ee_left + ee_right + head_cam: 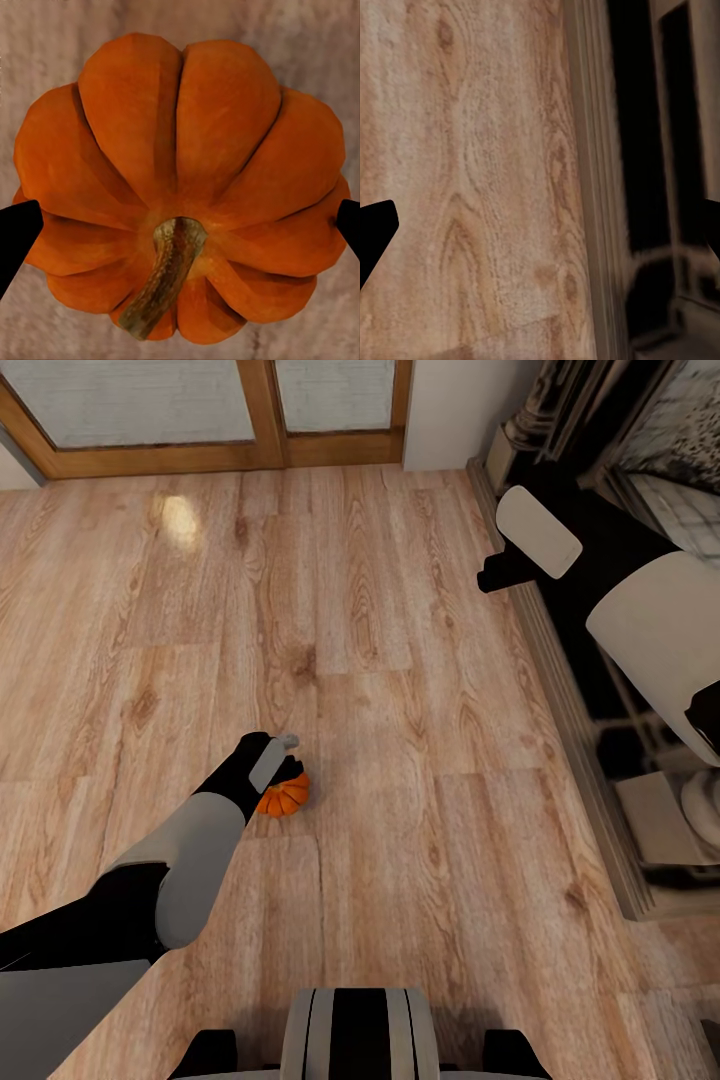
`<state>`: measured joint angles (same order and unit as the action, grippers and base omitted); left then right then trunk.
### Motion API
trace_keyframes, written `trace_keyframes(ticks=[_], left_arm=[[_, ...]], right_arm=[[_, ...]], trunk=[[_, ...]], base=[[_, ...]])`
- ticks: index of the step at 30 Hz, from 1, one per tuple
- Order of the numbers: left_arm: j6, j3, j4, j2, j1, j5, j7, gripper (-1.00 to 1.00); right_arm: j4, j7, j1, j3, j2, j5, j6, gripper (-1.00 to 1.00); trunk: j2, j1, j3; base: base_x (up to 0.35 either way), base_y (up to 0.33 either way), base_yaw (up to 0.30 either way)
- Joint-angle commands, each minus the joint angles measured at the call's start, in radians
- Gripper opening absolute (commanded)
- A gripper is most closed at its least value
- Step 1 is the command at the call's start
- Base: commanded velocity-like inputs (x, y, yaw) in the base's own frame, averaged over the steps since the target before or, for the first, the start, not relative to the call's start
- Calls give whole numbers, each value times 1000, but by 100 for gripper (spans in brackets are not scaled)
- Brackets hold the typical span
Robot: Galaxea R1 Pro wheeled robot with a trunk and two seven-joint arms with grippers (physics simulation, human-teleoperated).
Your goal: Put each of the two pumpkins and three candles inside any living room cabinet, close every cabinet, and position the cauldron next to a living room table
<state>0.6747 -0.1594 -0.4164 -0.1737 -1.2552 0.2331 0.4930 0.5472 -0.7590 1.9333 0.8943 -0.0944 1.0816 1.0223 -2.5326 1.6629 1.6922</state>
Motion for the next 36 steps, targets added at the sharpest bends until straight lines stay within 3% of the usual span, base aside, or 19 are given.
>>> trace_keyframes(ticks=[1, 30, 36], left_arm=[[3, -3, 9, -1, 0, 11, 9, -100], [3, -3, 41, 6, 0, 9, 9, -100], [5, -4, 37, 6, 0, 11, 8, -100]], right_arm=[[2, -8, 1, 8, -1, 11, 2, 100], [2, -8, 1, 8, -2, 11, 4, 100], [2, -8, -9, 9, 2, 11, 2, 100]], trunk=[[0, 0, 1], [0, 0, 1], [1, -3, -22]], base=[[0, 0, 0], [0, 0, 0], [0, 0, 0]])
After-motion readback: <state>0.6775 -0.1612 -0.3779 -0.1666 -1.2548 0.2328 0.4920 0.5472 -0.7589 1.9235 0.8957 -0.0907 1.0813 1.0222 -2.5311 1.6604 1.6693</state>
